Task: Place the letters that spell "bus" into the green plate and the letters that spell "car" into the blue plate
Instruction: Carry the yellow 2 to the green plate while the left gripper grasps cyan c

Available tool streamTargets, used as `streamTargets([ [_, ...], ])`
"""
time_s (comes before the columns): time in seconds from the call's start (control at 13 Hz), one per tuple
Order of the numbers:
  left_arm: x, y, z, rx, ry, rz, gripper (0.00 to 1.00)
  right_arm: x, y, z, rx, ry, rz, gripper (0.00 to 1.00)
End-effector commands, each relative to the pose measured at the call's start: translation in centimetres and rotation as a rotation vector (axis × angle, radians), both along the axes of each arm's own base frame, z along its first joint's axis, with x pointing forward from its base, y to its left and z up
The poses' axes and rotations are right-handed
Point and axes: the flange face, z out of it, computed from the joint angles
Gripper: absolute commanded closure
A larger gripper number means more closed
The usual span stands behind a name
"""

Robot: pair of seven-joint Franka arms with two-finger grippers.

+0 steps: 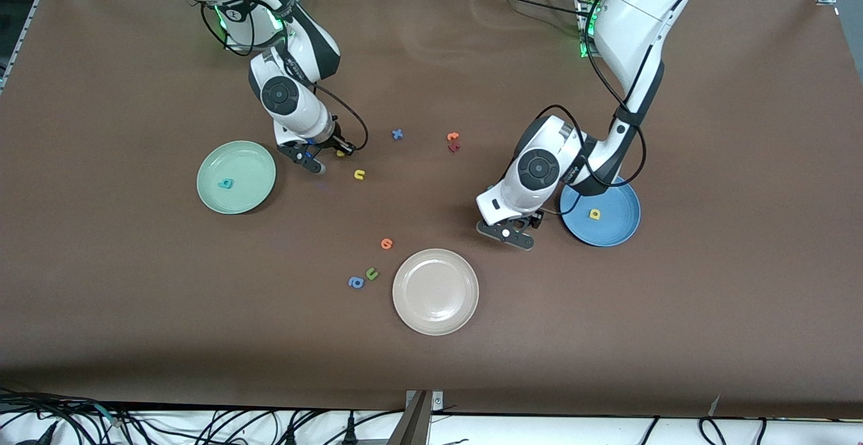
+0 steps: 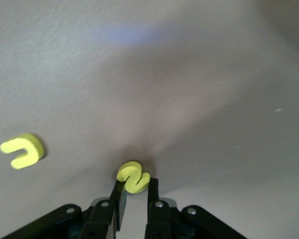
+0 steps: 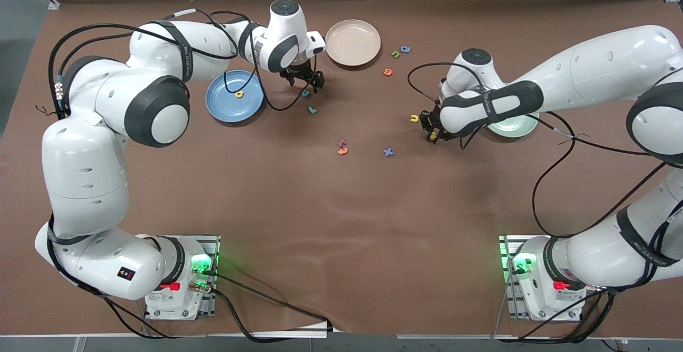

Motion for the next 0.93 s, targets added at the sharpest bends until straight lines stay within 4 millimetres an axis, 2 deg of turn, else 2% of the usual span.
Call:
streamTargets([
  [0.0, -0.3, -0.2, -0.4, 0.023, -0.004, -0.009, 0.14, 1.8, -1.9, 4.7, -0.066, 0.006, 0.019, 0.8],
  [0.15, -0.4, -0.2, -0.7, 0.026, -0.001, -0.016, 0.26, 3.7, -4.7, 7.9, -0.107, 0.062, 0.055, 0.8],
  [0.23, -0.4, -0.2, -0.8, 0.031, -0.005, -0.027, 0.41, 4.7, -6.6, 8.9, -0.116, 0.095, 0.085, 0.8],
  [0.31, -0.5, -0.3, -0.9, 0.054, -0.02, -0.06, 0.62, 5.6, -8.9, 9.3, -0.112, 0.111, 0.112, 0.8],
  [0.39, -0.4, -0.2, -0.9, 0.061, -0.023, -0.061, 0.74, 6.3, -11.0, 9.3, -0.1, 0.111, 0.14, 0.8],
  [0.54, -0.5, -0.3, -0.8, 0.062, -0.022, -0.059, 0.88, 7.7, -16.5, 8.3, -0.076, 0.115, 0.212, 0.8],
  [0.62, -0.4, -0.2, -0.9, 0.063, -0.021, -0.058, 0.89, 8.0, -18.2, 7.2, -0.062, 0.113, 0.252, 0.8],
  [0.69, -0.4, -0.2, -0.7, 0.063, -0.022, -0.059, 0.9, 7.9, -19.5, 5.9, -0.056, 0.111, 0.268, 0.8],
  [0.85, 0.0, 0.0, 0.7, 0.069, -0.02, -0.059, 0.91, 7.9, -20.6, 2.8, -0.052, 0.085, 0.29, 0.8],
])
